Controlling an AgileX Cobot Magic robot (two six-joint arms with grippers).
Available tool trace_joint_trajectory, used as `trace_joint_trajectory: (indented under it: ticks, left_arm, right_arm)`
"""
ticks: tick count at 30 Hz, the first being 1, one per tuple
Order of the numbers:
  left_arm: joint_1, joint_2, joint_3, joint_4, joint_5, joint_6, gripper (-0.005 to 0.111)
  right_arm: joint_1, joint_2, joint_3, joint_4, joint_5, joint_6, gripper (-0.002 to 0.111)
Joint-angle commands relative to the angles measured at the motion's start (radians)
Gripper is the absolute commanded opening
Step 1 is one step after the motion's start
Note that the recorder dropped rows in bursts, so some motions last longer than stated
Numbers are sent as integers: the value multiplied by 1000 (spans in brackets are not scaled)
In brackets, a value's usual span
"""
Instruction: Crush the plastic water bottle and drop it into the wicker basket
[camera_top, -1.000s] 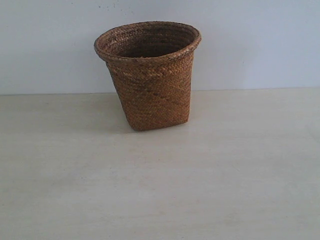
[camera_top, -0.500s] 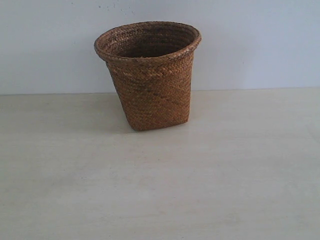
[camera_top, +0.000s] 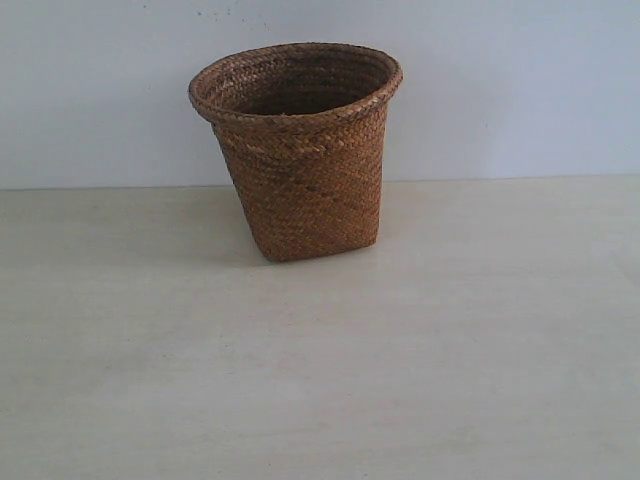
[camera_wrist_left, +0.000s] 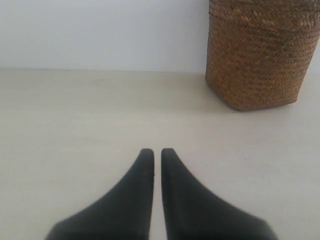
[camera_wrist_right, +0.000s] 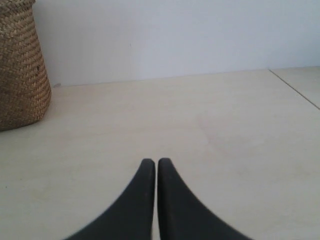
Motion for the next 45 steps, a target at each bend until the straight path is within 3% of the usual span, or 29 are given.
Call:
trace_joint_trajectory:
  ticks: [1, 5, 45]
  left_arm:
    - [2, -3, 3, 4, 4, -6, 4]
    - [2, -3, 3, 4, 4, -6, 4]
    - [2, -3, 3, 4, 4, -6, 4]
  right_arm:
    - [-3, -6, 4, -31, 24, 19, 0]
    - [-3, -6, 4, -90, 67, 86, 0]
    - [-3, -6, 4, -94, 75, 84, 0]
